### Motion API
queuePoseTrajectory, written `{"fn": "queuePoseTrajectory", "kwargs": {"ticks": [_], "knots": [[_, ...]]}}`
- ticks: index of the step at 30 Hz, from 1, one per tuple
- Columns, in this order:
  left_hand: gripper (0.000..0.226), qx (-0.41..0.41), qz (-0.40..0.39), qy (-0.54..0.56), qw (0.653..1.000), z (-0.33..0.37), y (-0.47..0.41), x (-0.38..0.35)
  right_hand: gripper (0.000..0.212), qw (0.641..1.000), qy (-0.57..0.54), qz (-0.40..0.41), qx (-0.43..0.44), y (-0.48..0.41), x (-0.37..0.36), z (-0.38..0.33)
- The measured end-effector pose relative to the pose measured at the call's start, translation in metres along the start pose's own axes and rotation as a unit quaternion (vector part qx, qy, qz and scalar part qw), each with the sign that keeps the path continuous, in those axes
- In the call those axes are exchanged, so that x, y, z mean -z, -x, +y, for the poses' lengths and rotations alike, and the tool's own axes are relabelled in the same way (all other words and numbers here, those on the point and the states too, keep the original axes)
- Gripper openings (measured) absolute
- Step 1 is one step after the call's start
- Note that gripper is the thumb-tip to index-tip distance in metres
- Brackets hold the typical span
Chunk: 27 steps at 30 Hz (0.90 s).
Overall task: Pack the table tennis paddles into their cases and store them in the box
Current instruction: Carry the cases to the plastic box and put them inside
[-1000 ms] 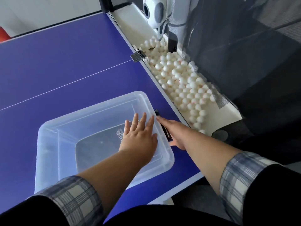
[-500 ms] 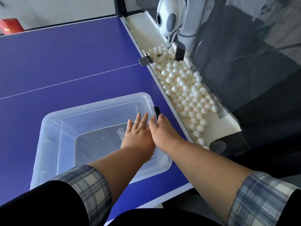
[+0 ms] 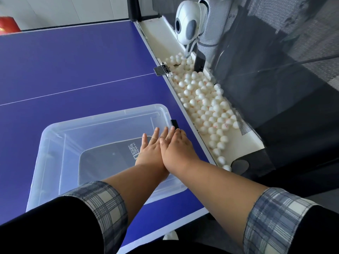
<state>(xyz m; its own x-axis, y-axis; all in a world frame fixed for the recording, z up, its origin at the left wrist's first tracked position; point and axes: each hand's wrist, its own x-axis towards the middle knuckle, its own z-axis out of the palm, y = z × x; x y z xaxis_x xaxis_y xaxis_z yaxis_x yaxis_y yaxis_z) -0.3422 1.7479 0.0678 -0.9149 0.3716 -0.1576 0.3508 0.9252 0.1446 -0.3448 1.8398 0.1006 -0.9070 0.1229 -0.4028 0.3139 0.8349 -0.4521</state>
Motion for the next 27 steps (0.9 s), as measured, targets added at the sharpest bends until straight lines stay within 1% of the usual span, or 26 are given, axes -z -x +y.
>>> {"fn": "queuePoseTrajectory", "kwargs": {"ticks": [8, 10, 12, 14, 16, 17, 18, 20, 21, 22, 24, 25, 27], "knots": [[0.089, 0.004, -0.009, 0.000, 1.000, -0.002, 0.000, 0.002, 0.072, 1.000, 0.017, 0.000, -0.005, 0.001, -0.006, -0.007], [0.087, 0.006, -0.013, -0.001, 1.000, 0.000, 0.000, 0.005, 0.072, 1.000, 0.006, -0.002, -0.002, 0.001, -0.003, -0.004], [0.083, 0.007, -0.018, 0.021, 1.000, -0.001, -0.002, 0.011, 0.075, 1.000, -0.015, -0.003, -0.003, 0.001, 0.002, -0.003], [0.076, -0.010, -0.026, 0.050, 0.998, -0.009, 0.000, 0.020, 0.081, 0.999, -0.030, 0.010, 0.006, 0.003, 0.007, -0.006], [0.068, -0.016, -0.011, 0.051, 0.998, -0.028, 0.013, 0.029, 0.084, 0.998, -0.008, 0.049, 0.043, 0.005, 0.007, -0.015], [0.065, 0.007, 0.014, 0.070, 0.997, -0.043, 0.024, 0.033, 0.083, 0.995, 0.017, 0.067, 0.069, 0.006, 0.004, -0.022], [0.063, 0.049, 0.046, 0.102, 0.993, -0.061, 0.038, 0.037, 0.082, 0.991, 0.046, 0.076, 0.097, 0.007, -0.002, -0.032], [0.067, 0.143, 0.105, 0.153, 0.972, -0.104, 0.071, 0.044, 0.079, 0.980, 0.096, 0.073, 0.156, 0.013, -0.021, -0.057], [0.071, 0.191, 0.121, 0.153, 0.962, -0.128, 0.088, 0.044, 0.078, 0.974, 0.112, 0.065, 0.185, 0.018, -0.032, -0.072], [0.074, 0.241, 0.125, 0.141, 0.952, -0.150, 0.106, 0.044, 0.076, 0.967, 0.124, 0.054, 0.214, 0.023, -0.044, -0.088], [0.084, 0.337, 0.101, 0.126, 0.927, -0.191, 0.139, 0.041, 0.072, 0.952, 0.146, 0.029, 0.267, 0.034, -0.069, -0.121], [0.090, 0.376, 0.088, 0.142, 0.911, -0.208, 0.154, 0.039, 0.070, 0.945, 0.154, 0.016, 0.289, 0.038, -0.081, -0.138], [0.103, 0.432, 0.068, 0.222, 0.872, -0.231, 0.173, 0.034, 0.067, 0.935, 0.166, -0.004, 0.312, 0.041, -0.104, -0.169]]}}
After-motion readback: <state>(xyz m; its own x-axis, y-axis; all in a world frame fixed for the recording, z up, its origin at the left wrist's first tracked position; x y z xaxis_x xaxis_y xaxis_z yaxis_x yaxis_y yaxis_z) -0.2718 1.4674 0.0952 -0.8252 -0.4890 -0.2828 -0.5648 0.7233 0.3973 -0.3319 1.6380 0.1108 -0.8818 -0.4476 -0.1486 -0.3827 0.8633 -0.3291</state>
